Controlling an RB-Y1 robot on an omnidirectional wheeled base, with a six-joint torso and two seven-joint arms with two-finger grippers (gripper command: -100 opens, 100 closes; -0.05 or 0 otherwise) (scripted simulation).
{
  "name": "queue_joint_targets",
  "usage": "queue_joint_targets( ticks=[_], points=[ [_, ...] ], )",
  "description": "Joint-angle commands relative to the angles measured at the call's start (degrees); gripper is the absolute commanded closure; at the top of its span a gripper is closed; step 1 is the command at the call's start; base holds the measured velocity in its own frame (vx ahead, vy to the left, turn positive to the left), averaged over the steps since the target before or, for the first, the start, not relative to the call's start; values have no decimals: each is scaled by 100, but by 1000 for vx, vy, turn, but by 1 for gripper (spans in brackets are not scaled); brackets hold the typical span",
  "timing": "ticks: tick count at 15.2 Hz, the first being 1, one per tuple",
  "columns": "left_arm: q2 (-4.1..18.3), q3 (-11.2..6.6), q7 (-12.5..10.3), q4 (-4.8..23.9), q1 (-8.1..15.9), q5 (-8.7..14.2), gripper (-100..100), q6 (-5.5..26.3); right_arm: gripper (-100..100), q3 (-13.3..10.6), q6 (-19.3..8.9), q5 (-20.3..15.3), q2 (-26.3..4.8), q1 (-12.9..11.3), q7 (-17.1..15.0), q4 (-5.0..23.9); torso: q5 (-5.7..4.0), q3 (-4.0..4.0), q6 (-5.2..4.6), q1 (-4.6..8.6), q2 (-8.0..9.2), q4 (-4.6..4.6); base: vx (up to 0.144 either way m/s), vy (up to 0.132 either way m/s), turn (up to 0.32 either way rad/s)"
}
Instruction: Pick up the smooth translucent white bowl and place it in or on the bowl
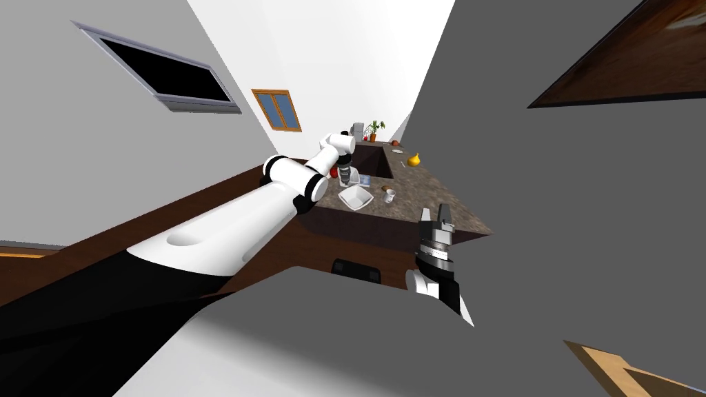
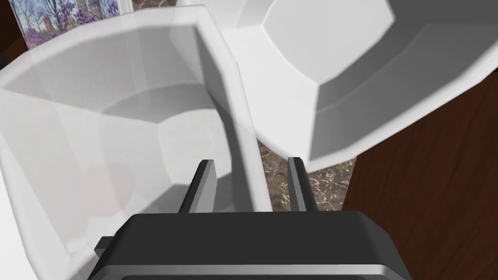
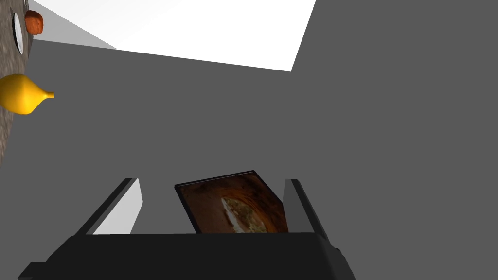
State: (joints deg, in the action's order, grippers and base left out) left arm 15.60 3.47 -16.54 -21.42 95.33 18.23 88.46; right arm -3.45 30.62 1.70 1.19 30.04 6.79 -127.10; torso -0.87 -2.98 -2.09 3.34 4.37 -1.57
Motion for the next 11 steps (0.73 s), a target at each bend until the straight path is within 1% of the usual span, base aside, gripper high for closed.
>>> queue_joint_targets(
  ticks=[1, 4, 5, 7, 8, 10, 11],
  points=[
    [0, 0, 0, 0, 0, 0, -100, 0, 0, 0, 0, 0, 0, 0, 0, 0, 0, 0, 0, 0, 0, 0, -3, -7, -2],
    [-1, 0, 0, 0, 0, 0, -100, 0, 0, 0, 0, 0, 0, 0, 0, 0, 3, 3, 1, -11, -6, 2, 0, 0, 0],
    [15, -73, 10, 92, -125, 68, -100, 49, 0, 0, 0, 0, 0, 0, 0, 0, 4, 4, 1, -13, -6, 2, 114, 53, -5],
    [20, -98, 13, 123, -166, 91, -100, 65, 0, 1, 0, 0, -1, 2, 0, 0, 10, 32, 4, -38, -56, 12, 174, 80, -7],
    [20, -98, 13, 32, -166, 91, -100, 65, 0, 1, 0, 0, -2, 3, 0, 0, 13, 40, 5, -49, -68, 17, 144, 91, -3],
    [20, -98, 13, 123, -166, 91, -100, 65, 0, 1, 0, 0, -1, 2, 0, 0, 14, 41, 6, -52, -67, 19, 81, 55, -5],
    [26, -122, 16, 154, -208, 114, -100, 81, 0, 1, 0, 0, -1, 2, 0, 0, 14, 37, 6, -47, -59, 18, 58, 35, 4]
  ],
)
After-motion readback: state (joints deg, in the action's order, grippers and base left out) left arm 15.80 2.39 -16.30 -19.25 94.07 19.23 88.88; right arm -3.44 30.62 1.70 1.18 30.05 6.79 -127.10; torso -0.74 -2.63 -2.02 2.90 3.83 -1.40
